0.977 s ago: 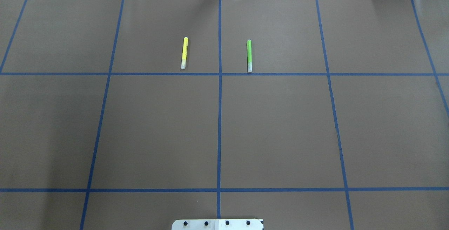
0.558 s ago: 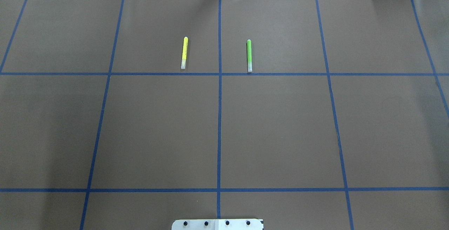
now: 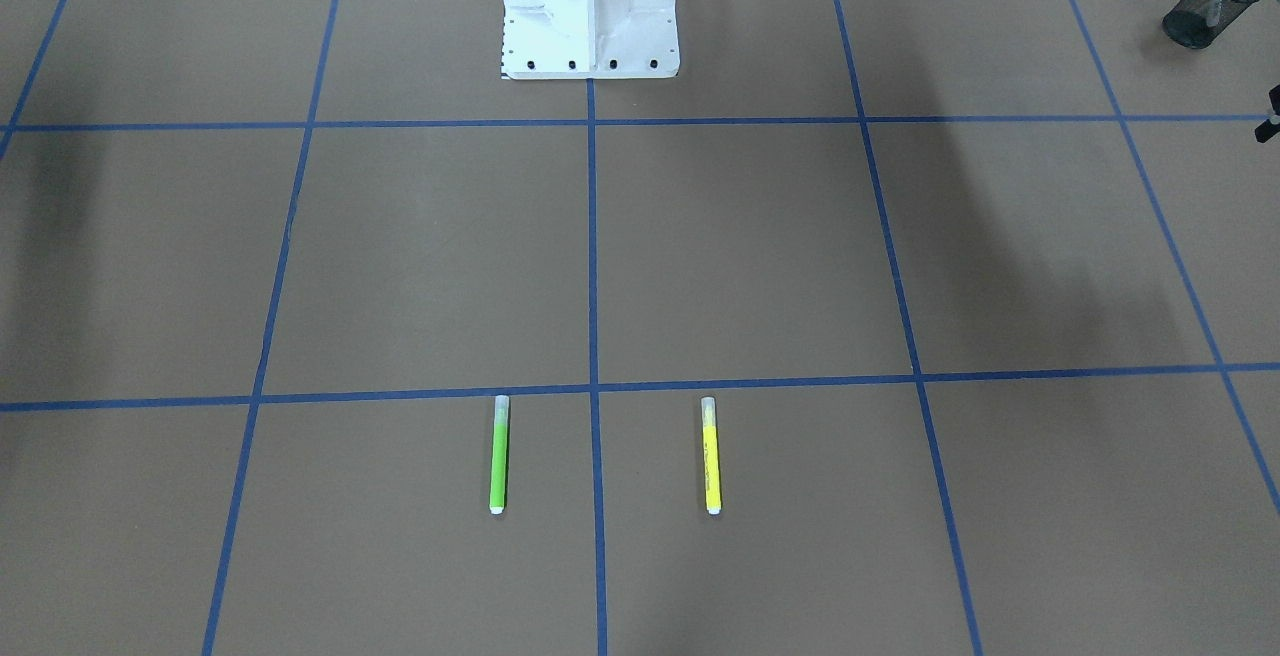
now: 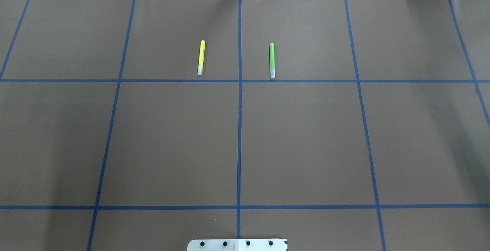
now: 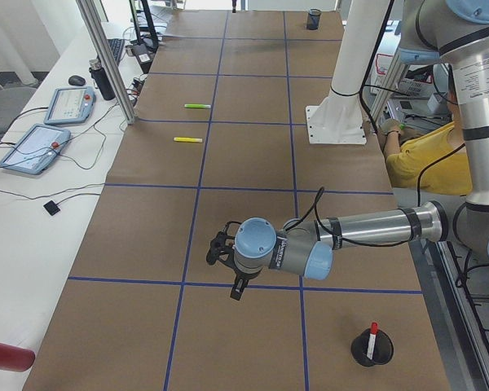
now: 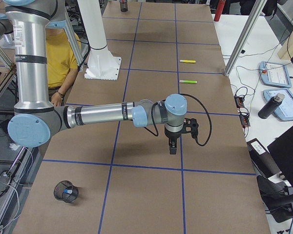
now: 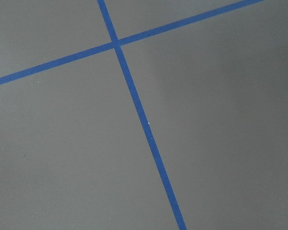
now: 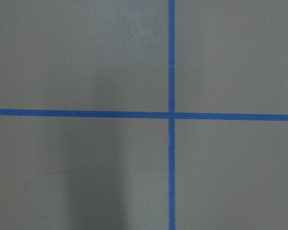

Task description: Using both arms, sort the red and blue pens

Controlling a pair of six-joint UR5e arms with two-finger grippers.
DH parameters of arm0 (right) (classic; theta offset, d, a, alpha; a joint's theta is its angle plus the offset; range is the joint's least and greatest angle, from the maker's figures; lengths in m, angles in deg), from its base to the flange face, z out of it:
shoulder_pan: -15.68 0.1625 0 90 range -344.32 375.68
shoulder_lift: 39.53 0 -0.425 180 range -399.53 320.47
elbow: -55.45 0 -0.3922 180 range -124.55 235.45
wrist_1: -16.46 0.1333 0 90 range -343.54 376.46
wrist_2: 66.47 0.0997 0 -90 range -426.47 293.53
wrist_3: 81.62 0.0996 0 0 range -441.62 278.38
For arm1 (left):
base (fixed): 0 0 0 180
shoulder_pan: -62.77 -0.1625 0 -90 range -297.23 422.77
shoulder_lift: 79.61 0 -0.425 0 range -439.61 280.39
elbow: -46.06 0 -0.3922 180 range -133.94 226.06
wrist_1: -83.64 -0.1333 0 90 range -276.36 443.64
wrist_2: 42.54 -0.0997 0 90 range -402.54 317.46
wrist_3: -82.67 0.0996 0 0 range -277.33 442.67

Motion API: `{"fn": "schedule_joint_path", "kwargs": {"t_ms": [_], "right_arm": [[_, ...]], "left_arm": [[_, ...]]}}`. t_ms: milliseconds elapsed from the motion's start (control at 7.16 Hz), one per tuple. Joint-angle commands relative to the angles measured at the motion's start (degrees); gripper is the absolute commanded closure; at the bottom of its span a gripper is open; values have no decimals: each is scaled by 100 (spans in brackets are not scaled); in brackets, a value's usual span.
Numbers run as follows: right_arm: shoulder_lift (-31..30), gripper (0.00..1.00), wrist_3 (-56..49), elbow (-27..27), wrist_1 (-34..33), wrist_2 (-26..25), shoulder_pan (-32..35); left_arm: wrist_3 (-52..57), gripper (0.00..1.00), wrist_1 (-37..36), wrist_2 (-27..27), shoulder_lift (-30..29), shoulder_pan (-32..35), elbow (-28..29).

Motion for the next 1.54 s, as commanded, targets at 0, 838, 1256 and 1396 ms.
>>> {"fn": "schedule_joint_path", "kwargs": {"t_ms": [0,838,1256,1396], "right_arm": [[-155,0,23,-18,4,-6,-111],[-895,0,-56,43,927,11,-112],[-895,0,-56,26,944,11,-103],[-877,0,-56,26,944,29,-111]], "left_arm": [[40,0,50,16,-17,9,220],[-39,0,-778,-247,-79,-43,-213],[32,0,-2568,-942,-53,-9,-1237],[32,0,-2542,-933,-53,-18,-1228]]}}
